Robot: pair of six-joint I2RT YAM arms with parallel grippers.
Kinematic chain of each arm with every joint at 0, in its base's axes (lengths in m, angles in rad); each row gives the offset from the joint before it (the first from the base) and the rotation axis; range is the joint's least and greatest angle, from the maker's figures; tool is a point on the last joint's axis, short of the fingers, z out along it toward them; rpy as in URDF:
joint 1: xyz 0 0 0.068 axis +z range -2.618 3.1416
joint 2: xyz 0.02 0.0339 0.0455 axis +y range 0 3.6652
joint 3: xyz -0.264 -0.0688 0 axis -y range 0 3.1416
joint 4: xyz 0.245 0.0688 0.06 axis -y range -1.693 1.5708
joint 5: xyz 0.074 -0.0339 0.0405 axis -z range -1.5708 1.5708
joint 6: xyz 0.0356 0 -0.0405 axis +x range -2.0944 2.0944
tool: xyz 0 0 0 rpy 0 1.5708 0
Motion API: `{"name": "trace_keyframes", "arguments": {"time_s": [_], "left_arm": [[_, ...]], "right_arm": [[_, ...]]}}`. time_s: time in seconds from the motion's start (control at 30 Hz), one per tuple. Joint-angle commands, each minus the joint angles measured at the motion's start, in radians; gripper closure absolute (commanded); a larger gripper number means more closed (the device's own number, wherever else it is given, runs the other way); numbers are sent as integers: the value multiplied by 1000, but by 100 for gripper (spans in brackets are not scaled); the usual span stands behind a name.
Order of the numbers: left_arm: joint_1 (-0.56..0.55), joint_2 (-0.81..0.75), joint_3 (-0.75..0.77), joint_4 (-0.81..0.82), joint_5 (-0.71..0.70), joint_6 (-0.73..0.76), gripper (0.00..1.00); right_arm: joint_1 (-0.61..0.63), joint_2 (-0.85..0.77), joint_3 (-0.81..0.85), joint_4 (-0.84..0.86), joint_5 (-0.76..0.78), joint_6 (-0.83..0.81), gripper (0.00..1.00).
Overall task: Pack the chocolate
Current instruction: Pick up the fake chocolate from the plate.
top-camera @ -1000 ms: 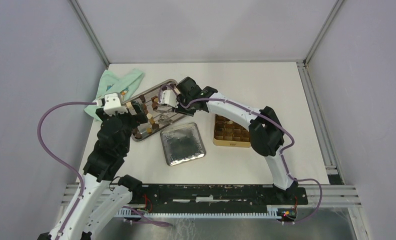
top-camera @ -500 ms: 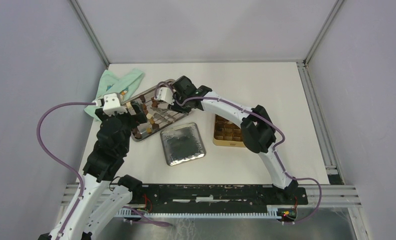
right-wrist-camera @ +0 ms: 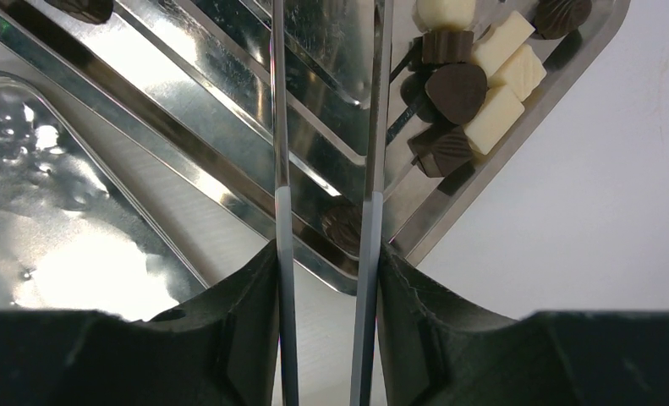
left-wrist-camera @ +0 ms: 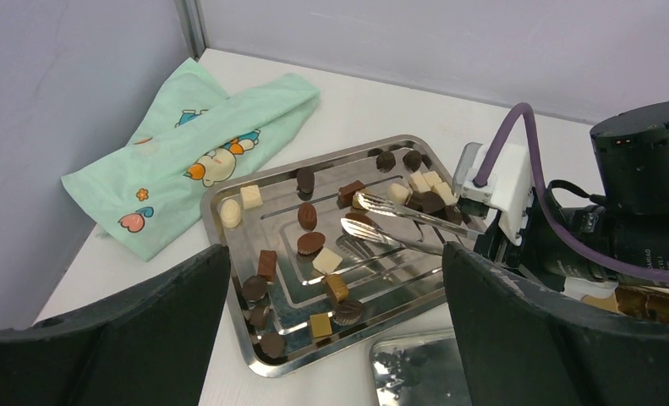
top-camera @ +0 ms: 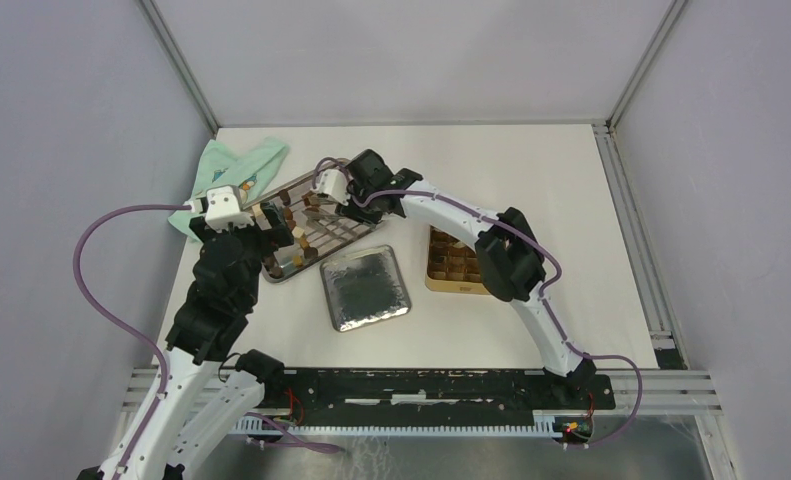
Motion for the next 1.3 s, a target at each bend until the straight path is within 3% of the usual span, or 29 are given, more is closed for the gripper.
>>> {"name": "trace_keyframes", "arguments": {"time_s": [0.0,0.3,0.6,0.87,1.03,1.27], "left_arm": [[8,-1,-2,49,4,33,0],[10,4,-2,49,6,33,0],[13,4,-2,50,11,33,0],[14,2,-4,50,10,33,0],[14,2,-4,50,12,34,0],[14,7,-5,50,18,33,0]], "right_arm": [[-5,17,72,45,-36,41,54],[-7,34,89,39,-33,44,57],[-14,-49,37,48,-46,38,89],[-34,-208,-59,60,-147,46,99],[-73,-388,-253,101,-280,44,100],[-136,-730,-651,177,-379,-60,100]]}}
